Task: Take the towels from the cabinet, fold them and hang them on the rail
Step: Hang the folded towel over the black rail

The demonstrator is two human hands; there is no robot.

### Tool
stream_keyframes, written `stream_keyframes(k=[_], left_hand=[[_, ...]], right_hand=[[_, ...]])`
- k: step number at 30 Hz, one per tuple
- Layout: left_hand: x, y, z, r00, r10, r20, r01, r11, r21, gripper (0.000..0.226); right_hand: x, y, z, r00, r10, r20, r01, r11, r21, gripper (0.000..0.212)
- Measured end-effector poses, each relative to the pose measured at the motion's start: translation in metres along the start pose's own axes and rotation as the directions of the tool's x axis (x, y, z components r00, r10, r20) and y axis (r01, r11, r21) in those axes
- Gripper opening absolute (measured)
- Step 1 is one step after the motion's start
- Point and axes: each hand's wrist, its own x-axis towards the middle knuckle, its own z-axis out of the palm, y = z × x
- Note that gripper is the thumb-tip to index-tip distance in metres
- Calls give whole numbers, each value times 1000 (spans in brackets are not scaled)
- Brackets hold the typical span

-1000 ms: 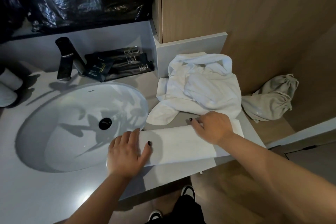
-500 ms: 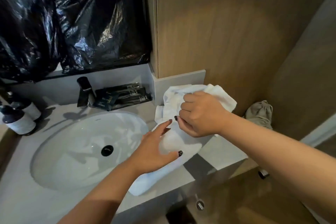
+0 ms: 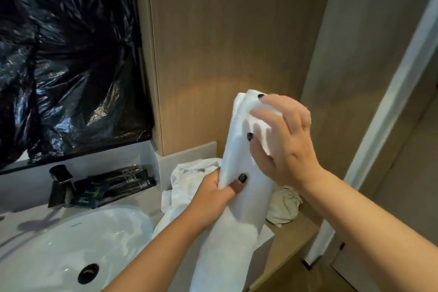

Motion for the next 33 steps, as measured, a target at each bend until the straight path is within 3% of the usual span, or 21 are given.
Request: stream_keyframes(k=[2, 4, 6, 9, 14, 20, 24, 33], left_hand=[[-1, 17, 11, 999, -8, -42, 3, 995, -101, 25], [-1, 36, 21, 995, -15, -100, -5, 979, -203, 27], [3, 58, 31, 987, 6, -162, -44, 972, -231, 31], [11, 95, 53, 977, 79, -197, -124, 966, -228, 25], [27, 152, 105, 967, 197, -160, -228, 952, -207, 40], [42, 213, 183, 924, 366, -106, -381, 895, -231, 34], [58, 252, 225, 874, 471, -117, -486, 851, -199, 31], [126, 355, 259, 769, 633, -88, -630, 774, 63, 32]], right_hand=[[-11, 2, -19, 939, 343, 36, -344, 929, 139, 39], [-19, 1, -36, 748, 632, 202, -662, 698, 273, 46], [-22, 4, -48, 573, 726, 380, -816, 461, 349, 39], [-14, 18, -64, 466, 711, 527, -863, 233, 448, 25], [14, 55, -102, 525, 638, 563, -814, 181, 553, 27], [41, 118, -168, 612, 664, 431, -737, 281, 614, 20], [57, 158, -200, 647, 677, 351, -670, 285, 685, 17], [131, 252, -227, 692, 689, 216, -571, 340, 747, 17]])
